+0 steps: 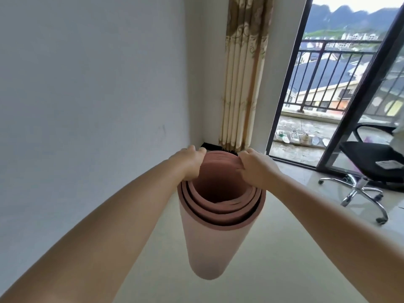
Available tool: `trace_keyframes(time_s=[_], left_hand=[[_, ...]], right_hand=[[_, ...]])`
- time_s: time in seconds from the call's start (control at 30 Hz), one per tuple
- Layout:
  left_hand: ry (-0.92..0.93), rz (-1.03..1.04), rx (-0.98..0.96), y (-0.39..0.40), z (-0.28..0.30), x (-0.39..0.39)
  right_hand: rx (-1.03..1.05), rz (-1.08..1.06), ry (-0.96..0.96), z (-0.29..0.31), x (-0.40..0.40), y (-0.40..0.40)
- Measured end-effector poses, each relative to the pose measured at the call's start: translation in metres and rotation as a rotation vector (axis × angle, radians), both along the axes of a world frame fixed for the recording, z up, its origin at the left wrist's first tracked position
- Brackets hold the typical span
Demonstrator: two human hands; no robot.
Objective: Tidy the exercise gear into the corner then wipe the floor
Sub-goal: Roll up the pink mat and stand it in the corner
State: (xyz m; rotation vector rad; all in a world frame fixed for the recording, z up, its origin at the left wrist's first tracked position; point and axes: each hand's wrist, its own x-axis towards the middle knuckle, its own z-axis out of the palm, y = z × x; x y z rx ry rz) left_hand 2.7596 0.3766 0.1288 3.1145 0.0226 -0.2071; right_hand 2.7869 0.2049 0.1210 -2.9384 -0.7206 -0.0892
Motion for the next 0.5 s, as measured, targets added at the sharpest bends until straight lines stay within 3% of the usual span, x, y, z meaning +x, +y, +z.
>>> trace_keyframes(time_s=[0.5], left_hand=[[0.006,0.220,-0.027,0.029,-0.005,0.353]], right_hand=[[0.107,0.188,0.103,-0.002,0.409,0.041]])
